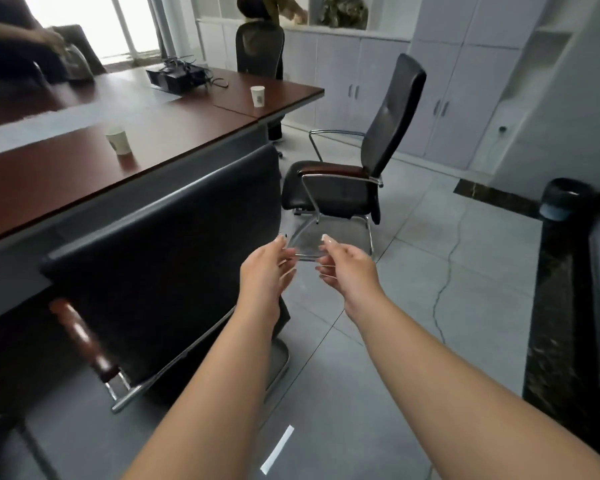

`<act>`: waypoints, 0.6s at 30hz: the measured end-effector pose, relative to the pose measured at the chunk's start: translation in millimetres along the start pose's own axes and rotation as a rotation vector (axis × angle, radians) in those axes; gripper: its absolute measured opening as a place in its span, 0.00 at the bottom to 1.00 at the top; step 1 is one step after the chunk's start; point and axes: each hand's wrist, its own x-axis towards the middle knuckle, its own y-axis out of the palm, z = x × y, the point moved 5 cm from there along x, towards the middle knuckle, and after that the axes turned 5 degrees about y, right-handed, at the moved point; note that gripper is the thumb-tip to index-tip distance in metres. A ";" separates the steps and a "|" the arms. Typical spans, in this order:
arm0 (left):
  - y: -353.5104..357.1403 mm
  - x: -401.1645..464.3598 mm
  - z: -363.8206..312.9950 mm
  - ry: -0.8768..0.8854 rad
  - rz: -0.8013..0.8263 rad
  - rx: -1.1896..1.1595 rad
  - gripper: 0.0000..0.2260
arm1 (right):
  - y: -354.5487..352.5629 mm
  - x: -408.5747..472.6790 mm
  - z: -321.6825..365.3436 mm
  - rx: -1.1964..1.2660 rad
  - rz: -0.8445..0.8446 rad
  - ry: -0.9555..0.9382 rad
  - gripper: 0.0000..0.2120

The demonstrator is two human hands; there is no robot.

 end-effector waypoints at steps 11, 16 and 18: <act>155.8 88.7 16.5 -0.006 0.025 0.038 0.06 | -86.0 133.5 69.1 -0.019 -0.022 -0.024 0.09; 184.3 155.6 10.1 0.022 -0.041 -0.002 0.07 | -78.5 207.7 88.6 -0.010 0.010 -0.021 0.09; 195.1 193.1 4.9 0.018 -0.056 -0.011 0.07 | -67.6 247.0 97.6 -0.019 0.028 -0.023 0.10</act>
